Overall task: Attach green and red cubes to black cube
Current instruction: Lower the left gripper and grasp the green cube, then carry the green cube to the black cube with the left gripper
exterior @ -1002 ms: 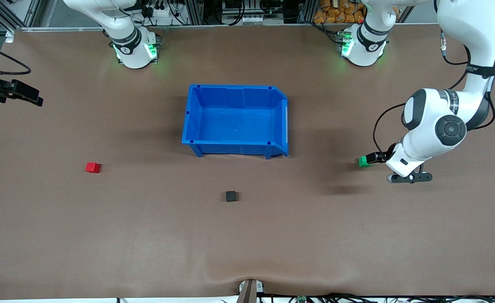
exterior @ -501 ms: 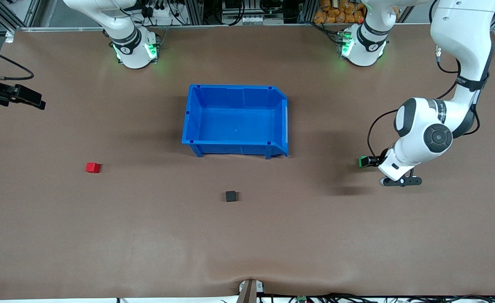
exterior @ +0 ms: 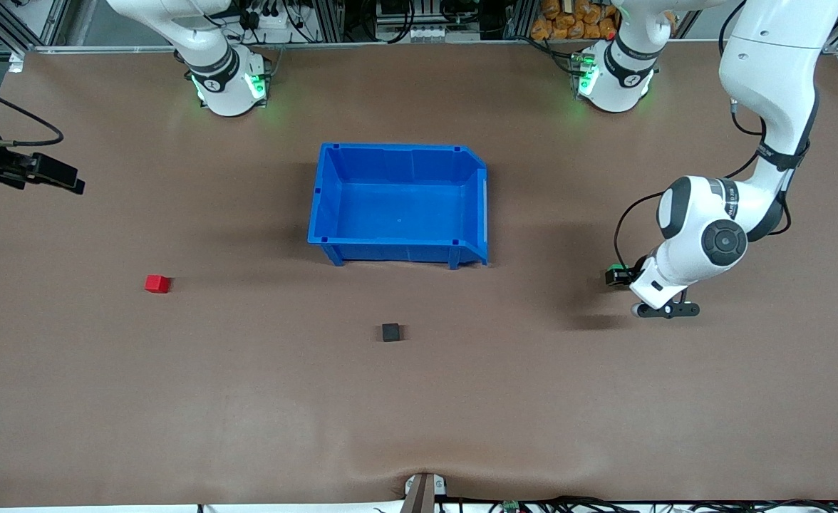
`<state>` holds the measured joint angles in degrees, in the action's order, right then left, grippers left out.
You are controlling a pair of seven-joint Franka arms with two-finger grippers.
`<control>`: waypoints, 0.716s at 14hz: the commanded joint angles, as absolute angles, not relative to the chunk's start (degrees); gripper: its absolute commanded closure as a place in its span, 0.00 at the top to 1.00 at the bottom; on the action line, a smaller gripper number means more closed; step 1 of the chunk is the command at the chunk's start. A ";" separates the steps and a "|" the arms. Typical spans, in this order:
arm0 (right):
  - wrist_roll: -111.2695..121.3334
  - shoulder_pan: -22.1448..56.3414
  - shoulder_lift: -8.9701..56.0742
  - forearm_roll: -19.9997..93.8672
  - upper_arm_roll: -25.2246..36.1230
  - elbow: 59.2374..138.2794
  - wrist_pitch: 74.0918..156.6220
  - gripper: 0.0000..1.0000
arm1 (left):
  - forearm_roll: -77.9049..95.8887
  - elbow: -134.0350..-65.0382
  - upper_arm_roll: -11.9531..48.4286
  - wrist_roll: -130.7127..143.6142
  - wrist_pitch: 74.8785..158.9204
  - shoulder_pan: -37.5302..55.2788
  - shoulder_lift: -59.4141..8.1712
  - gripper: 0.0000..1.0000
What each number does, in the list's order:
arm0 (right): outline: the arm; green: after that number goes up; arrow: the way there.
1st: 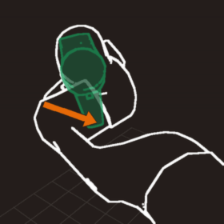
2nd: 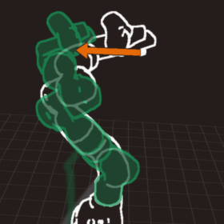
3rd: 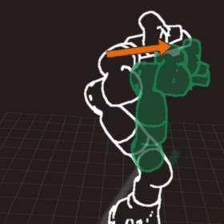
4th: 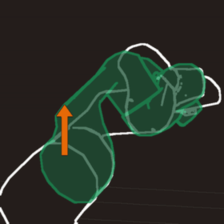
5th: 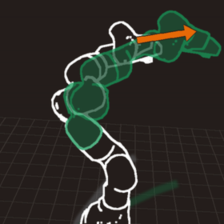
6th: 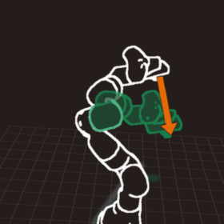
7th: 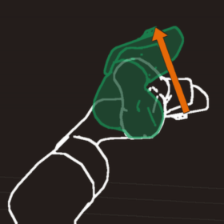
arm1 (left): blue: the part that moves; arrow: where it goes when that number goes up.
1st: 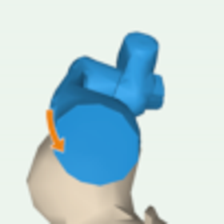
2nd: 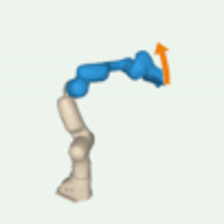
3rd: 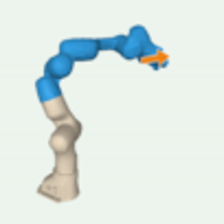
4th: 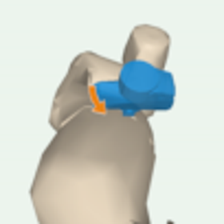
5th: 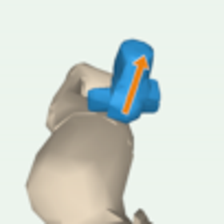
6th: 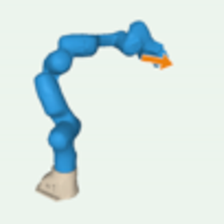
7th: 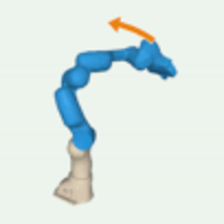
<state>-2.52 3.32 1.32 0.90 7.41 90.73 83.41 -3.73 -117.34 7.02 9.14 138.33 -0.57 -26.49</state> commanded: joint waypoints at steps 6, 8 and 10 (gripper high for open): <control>-2.11 2.99 1.76 1.93 7.03 92.37 84.55 1.00 | -4.75 -118.39 7.03 6.42 139.22 -0.26 -27.42 0.48; -2.11 2.99 1.76 1.93 7.03 93.16 85.86 1.00 | -4.75 -118.30 7.03 6.50 139.22 -0.09 -27.95 0.26; -2.11 2.99 1.85 1.93 7.03 93.43 85.96 1.00 | -4.66 -117.86 7.12 6.85 139.22 0.00 -27.95 0.16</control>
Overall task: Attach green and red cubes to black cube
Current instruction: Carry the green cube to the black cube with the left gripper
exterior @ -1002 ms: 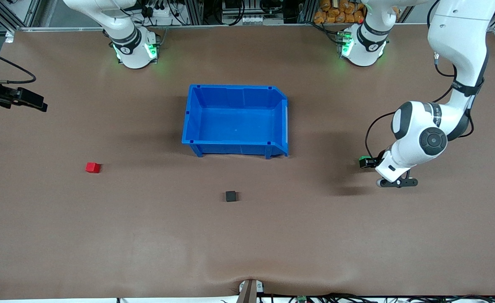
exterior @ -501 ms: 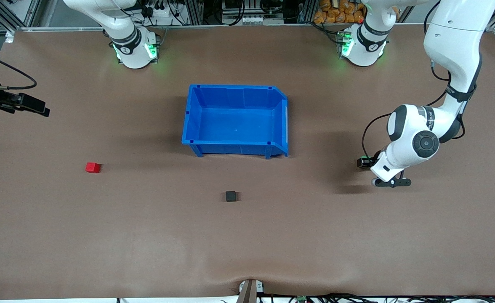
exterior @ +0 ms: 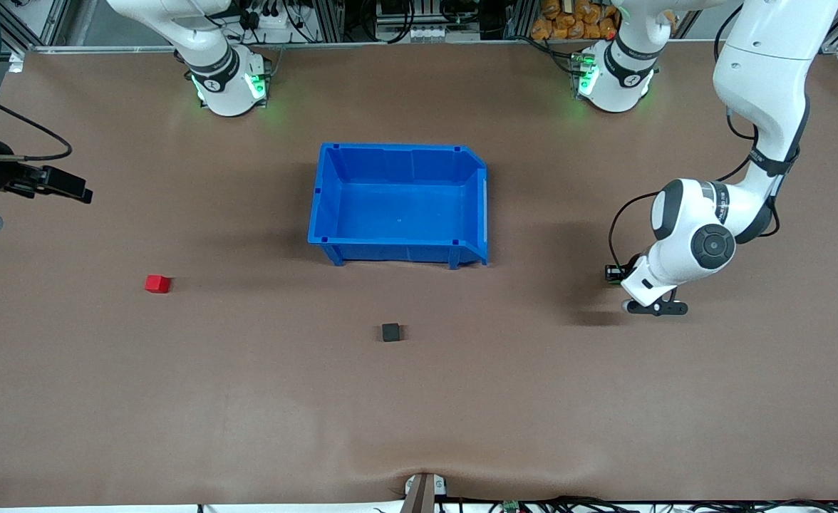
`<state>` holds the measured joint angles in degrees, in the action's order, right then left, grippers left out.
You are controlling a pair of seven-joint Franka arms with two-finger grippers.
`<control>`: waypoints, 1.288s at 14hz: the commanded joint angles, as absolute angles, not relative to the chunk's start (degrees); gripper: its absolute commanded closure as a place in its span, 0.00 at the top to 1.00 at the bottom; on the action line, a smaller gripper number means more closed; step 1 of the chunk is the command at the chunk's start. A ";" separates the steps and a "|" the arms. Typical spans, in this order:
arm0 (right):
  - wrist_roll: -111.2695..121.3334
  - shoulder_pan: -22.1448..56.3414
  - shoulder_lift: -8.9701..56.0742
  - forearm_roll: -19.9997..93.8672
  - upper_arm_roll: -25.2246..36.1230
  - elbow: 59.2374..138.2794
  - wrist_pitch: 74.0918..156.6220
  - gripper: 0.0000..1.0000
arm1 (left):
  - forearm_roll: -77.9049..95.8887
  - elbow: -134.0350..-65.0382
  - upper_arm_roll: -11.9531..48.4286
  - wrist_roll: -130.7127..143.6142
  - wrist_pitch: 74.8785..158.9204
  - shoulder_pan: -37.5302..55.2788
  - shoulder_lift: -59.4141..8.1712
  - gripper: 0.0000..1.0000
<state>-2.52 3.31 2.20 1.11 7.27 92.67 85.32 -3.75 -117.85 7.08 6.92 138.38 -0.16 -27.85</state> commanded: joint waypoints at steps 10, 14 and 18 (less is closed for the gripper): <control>-1.93 1.94 3.08 1.93 7.03 93.96 87.62 1.00 | -3.78 -106.88 9.93 31.80 138.16 4.92 -30.49 0.00; -1.93 1.93 3.43 1.93 7.03 95.53 89.64 1.00 | -3.43 -101.62 10.11 43.12 138.16 6.76 -33.13 0.00; -1.93 1.67 3.51 1.93 7.12 97.21 91.40 1.00 | 0.69 -96.96 10.11 52.44 138.16 9.75 -36.20 0.00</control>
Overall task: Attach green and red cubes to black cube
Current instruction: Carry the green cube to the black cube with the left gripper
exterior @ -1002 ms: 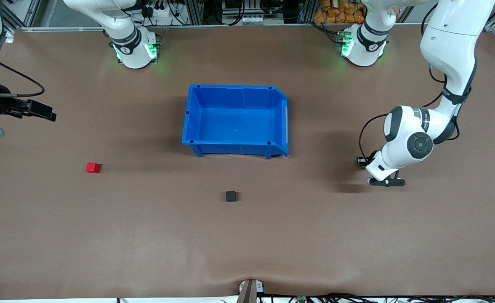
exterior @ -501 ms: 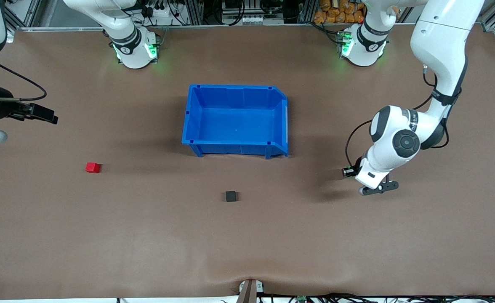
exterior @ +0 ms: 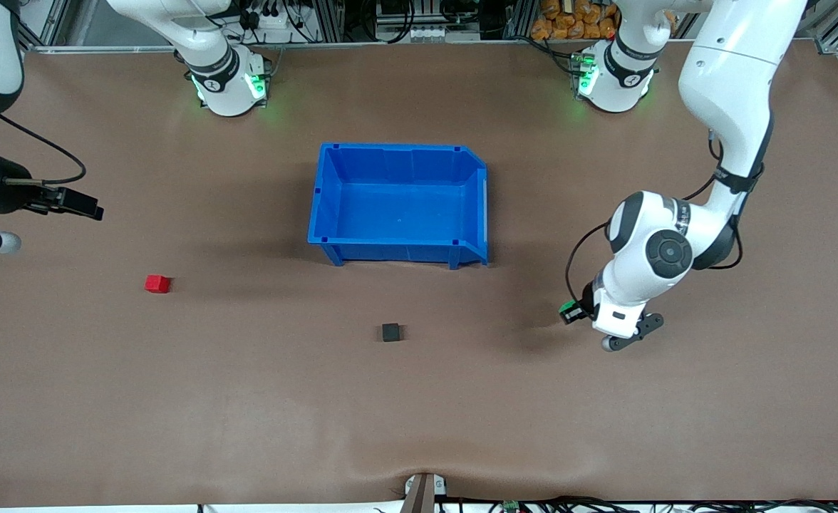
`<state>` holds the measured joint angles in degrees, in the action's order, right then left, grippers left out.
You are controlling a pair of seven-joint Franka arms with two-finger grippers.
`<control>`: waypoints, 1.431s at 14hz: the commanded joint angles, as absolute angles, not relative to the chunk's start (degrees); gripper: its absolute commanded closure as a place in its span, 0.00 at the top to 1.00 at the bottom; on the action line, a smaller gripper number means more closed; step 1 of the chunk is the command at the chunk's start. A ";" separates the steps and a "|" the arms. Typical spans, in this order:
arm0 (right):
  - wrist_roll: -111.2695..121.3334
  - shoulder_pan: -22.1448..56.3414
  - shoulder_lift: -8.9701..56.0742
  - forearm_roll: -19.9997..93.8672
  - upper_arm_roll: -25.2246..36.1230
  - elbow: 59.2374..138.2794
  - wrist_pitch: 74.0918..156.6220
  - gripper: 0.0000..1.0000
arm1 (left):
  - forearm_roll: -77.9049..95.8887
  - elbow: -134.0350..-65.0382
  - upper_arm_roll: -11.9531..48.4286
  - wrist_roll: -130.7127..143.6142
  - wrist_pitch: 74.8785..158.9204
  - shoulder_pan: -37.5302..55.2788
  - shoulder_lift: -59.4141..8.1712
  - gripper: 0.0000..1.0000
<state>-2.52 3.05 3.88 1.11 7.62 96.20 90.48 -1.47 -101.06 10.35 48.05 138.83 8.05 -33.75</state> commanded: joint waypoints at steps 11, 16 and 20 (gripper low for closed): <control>-1.93 0.61 6.15 2.02 7.03 97.29 94.57 1.00 | 8.61 -80.78 10.11 79.78 137.64 20.02 -47.90 0.00; -1.93 0.44 7.03 2.02 7.03 97.29 94.92 1.00 | 8.70 -75.51 10.20 90.59 137.90 24.34 -50.88 0.00; -1.93 0.53 8.52 2.02 7.03 97.21 96.23 1.00 | 8.79 -70.93 10.37 96.23 138.34 26.54 -54.05 0.00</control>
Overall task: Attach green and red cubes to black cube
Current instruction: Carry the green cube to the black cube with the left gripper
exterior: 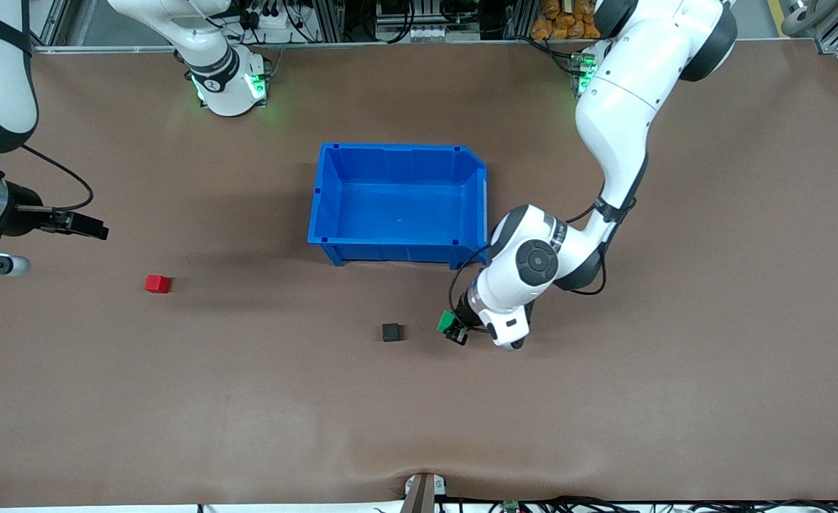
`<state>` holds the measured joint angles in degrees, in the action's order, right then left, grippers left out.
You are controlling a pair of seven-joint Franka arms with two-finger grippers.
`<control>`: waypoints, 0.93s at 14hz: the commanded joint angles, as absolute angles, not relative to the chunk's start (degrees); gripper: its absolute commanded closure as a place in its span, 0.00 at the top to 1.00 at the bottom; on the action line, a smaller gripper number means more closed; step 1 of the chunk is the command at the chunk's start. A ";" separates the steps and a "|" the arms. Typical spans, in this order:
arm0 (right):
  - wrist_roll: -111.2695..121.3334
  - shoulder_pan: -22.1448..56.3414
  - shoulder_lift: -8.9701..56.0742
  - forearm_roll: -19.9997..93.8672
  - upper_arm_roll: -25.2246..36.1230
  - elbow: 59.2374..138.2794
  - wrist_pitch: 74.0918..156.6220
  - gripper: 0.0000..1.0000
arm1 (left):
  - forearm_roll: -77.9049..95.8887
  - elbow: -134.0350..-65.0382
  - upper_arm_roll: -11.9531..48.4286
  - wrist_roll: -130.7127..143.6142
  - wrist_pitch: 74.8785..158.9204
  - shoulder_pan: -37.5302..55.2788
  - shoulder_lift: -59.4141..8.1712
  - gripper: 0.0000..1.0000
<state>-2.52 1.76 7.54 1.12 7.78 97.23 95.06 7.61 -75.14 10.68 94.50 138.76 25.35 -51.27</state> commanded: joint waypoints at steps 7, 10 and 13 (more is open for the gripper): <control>-1.93 0.18 10.98 2.02 7.03 97.29 98.61 1.00 | 8.88 -61.71 10.55 106.95 138.87 28.74 -60.11 0.00; -1.93 0.18 11.69 2.02 7.03 97.29 98.70 1.00 | 8.96 -61.26 10.55 109.85 138.87 29.09 -60.99 0.00; -1.85 0.35 12.30 2.02 7.03 97.29 99.31 1.00 | 12.81 -59.07 10.55 113.11 138.87 28.92 -62.92 0.00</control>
<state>-2.52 1.40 11.99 1.12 7.80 97.26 98.64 9.59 -63.61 10.78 111.28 138.99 28.52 -59.96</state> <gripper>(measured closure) 0.000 0.604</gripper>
